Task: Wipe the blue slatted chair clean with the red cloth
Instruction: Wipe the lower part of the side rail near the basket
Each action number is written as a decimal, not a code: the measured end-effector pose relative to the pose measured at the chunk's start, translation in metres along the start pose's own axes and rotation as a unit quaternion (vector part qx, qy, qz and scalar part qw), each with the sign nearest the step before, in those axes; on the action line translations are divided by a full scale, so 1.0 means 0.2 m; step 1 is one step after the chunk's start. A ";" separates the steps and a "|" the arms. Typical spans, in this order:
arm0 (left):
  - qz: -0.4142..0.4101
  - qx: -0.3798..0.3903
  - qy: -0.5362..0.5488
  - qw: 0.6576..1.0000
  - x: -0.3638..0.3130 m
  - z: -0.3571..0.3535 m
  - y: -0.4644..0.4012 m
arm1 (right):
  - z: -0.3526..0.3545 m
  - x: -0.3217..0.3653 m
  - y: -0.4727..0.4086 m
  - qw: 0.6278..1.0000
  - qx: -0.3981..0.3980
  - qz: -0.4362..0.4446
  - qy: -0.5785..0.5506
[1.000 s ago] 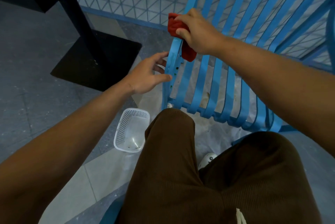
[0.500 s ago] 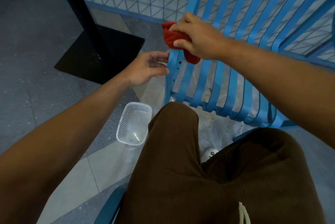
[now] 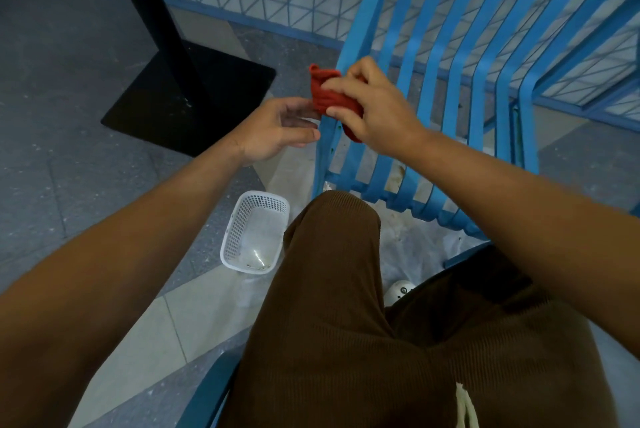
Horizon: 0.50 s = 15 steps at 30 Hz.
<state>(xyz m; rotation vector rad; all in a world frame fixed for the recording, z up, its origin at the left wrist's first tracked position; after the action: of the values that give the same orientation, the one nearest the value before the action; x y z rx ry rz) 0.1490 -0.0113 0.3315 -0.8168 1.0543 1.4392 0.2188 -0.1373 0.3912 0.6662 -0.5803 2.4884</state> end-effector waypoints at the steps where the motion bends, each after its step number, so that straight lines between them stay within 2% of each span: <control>1: 0.000 0.000 0.005 1.000 0.00 0.00 0.00 | -0.02 0.01 0.02 1.000 0.003 0.008 0.011; 7: 0.005 0.018 0.008 1.000 0.01 -0.01 0.00 | 0.01 0.03 -0.01 0.998 0.042 0.031 0.037; 11: 0.021 0.018 0.008 1.000 0.04 0.00 -0.02 | 0.14 -0.01 -0.11 1.000 -0.014 -0.007 0.008; 15: 0.003 0.017 -0.014 1.000 0.02 -0.01 -0.03 | 0.11 -0.03 -0.08 0.999 -0.035 -0.022 -0.030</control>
<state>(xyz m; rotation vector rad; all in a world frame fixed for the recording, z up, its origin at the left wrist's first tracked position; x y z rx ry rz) 0.1542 -0.0124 0.3254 -0.7682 1.0570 1.4306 0.2390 -0.1384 0.4100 0.7194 -0.6657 2.4030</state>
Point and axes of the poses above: each hand's wrist, its own y-axis away from the middle knuckle, its own z-axis out of the back of the hand, x = y × z, the point moved 9 cm from there along -y, towards the middle knuckle, and after that the axes turned 11 degrees about -y, right-handed, at the moved point
